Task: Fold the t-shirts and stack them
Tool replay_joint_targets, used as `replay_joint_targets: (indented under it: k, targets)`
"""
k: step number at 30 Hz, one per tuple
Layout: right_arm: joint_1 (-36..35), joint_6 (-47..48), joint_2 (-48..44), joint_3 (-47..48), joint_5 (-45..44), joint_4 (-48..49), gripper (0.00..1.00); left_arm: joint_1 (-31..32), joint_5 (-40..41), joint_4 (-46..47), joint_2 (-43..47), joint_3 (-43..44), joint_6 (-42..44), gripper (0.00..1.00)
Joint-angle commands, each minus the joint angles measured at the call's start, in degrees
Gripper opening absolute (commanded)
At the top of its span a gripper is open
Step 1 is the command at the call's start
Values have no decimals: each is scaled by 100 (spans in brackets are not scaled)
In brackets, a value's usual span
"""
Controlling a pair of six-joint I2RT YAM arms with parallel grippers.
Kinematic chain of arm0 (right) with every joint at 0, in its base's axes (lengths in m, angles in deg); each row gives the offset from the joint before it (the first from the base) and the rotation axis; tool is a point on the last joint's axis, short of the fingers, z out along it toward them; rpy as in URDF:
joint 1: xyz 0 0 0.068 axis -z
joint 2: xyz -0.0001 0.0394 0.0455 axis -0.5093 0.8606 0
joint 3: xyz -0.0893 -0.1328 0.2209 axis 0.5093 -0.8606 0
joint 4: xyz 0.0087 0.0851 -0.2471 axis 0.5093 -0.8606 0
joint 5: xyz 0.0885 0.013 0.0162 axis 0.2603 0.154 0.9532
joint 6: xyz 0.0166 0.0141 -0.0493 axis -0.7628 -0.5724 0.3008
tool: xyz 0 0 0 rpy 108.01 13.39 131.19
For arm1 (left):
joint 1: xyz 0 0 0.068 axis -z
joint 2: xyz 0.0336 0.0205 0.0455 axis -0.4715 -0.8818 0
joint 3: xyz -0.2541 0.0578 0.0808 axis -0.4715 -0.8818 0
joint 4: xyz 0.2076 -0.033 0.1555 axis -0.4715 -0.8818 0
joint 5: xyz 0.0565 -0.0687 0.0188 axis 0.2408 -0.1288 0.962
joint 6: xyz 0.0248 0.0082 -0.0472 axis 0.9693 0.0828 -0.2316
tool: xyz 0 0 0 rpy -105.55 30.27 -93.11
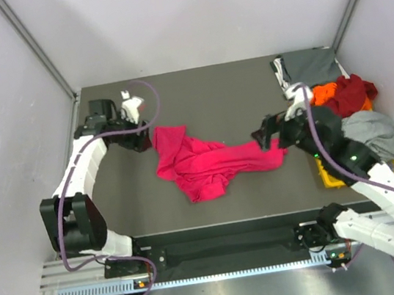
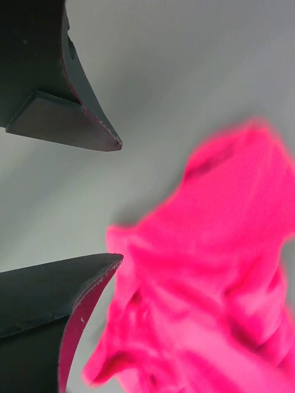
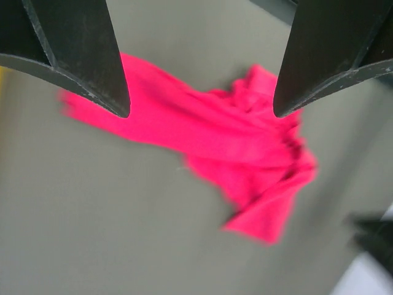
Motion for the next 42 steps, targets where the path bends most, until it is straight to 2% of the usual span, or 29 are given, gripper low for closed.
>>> replay_joint_targets:
  k: [1,3,4,6,7,10,14,15,19,22,23,24,26,27,33,35,38,39,41,42]
  targets:
    - [-1307,-288,417,-915,497,1442,100,-252,-45,399,-172,409,-74,72]
    - [-1838,-253,795,-1076,218,1874,100,-252,175,714,-366,436,-188,72]
    - [-2345,-253,1023,-1103,85,1945,100,-252,202,716,-611,566,-250,72]
    - [-2831,-130,1735,-1025,-300,2200,99,-252,106,672,-884,760,-285,71]
    - [-3295,-60,1964,-850,-468,2279,97,-252,80,620,-1155,961,-373,71]
    - [-3999,309,3139,-359,-1110,2368,93,-234,27,611,-1614,1314,-566,70]
    - [-4363,617,4135,-14,-1305,2718,82,63,44,496,-1958,1613,-637,70]
    - [-4380,643,4276,21,-1218,2815,77,134,70,505,-2019,1640,-637,70]
    - [-4433,670,5022,171,-884,3456,69,539,289,619,-2168,1692,-532,70]
    - [-4433,635,5427,372,-1040,3292,61,698,361,611,-2309,1816,-602,70]
    - [-4416,582,5498,408,-1085,3229,56,706,343,611,-2336,1859,-628,70]
    - [-4416,547,5543,426,-1172,3185,42,715,352,602,-2388,1921,-655,70]
    - [-4407,416,5517,409,-1382,3027,21,759,369,567,-2424,1983,-707,70]
    - [-4407,345,5456,339,-1471,2966,0,785,387,567,-2432,2000,-699,71]
    - [-4319,-235,4419,-390,-1534,2360,0,1145,536,567,-2415,2027,-681,71]
    - [-4258,-628,4076,-496,-1498,1684,0,1286,580,575,-2406,2027,-655,71]
    - [-3854,-1367,3488,-760,-1472,665,0,1295,519,610,-2380,2027,-663,71]
    - [-3462,-1561,3025,-926,-1472,193,0,1295,545,593,-2354,2027,-637,71]
    - [-2977,-1966,2435,-1102,-1489,-154,0,1295,563,549,-2249,2001,-602,71]
    - [-2443,-2036,1779,-1295,-1489,-312,0,1304,519,532,-2196,1974,-541,70]
